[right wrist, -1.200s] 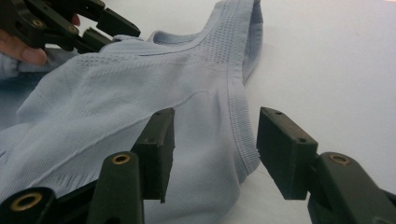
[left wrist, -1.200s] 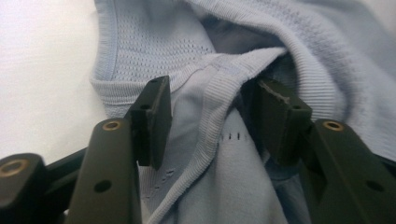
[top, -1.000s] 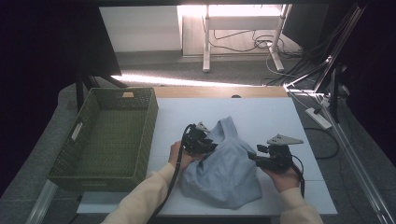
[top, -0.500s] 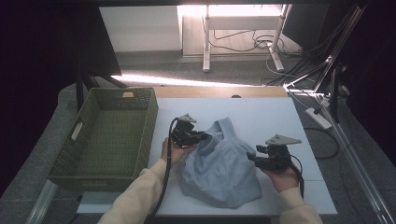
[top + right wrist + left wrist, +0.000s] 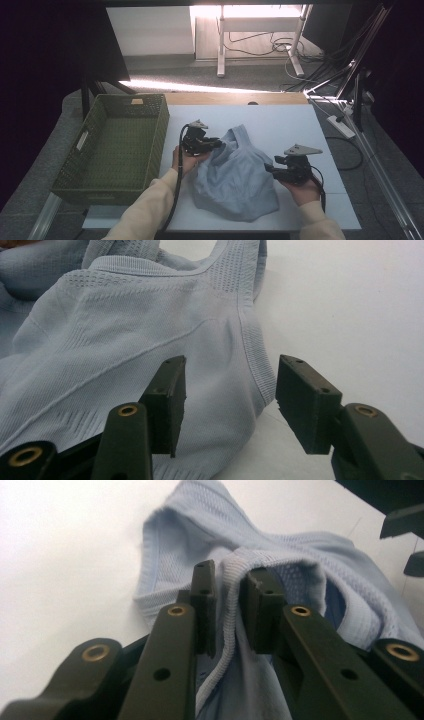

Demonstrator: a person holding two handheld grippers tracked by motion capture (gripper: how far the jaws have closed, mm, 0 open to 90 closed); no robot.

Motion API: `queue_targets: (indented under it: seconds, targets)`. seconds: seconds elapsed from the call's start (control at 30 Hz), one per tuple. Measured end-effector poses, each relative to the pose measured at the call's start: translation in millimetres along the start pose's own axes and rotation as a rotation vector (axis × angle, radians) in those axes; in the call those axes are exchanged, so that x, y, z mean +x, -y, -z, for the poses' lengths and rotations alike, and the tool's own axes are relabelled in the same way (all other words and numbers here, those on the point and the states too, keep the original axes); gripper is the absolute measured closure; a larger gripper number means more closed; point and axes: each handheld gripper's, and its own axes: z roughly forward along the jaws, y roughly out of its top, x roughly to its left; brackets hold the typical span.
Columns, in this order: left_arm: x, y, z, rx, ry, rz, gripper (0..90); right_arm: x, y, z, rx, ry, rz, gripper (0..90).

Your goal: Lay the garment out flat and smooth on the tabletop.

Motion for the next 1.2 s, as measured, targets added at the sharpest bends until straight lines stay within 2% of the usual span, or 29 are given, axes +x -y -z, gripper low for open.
queue_targets:
  seconds: [0.07,0.17,0.27,0.43,0.67,0.87,1.1,1.2]
  targets:
    - [0.4,-2.0,1.4,0.000,-0.004,0.000,78.0,0.2,0.1,-0.3,0.001,0.001,0.001,46.4]
    - [3.3,-3.6,3.4,-0.005,-0.003,0.012,85.1,0.3,0.2,-0.5,0.004,0.003,0.004,46.3]
    - [7.3,-4.0,5.0,-0.012,-0.014,0.024,86.1,0.4,0.3,-0.9,0.006,0.004,0.007,46.4]
    - [18.1,-3.2,11.0,-0.051,-0.060,0.072,86.2,0.6,0.5,-1.3,0.008,0.003,0.009,46.3]
    - [30.9,-2.6,16.9,-0.076,-0.115,0.124,85.6,0.7,0.7,-2.0,0.014,0.003,0.014,46.4]
    - [37.3,-2.4,12.6,-0.066,-0.122,0.151,85.6,1.3,0.6,-2.0,0.017,0.005,0.020,46.3]
    - [45.4,4.6,7.9,-0.041,-0.105,0.227,84.0,1.1,1.0,-2.2,0.015,0.002,0.016,46.4]
    - [42.7,2.9,8.9,-0.042,-0.120,0.222,75.6,1.4,0.8,-2.0,0.019,0.003,0.018,46.3]
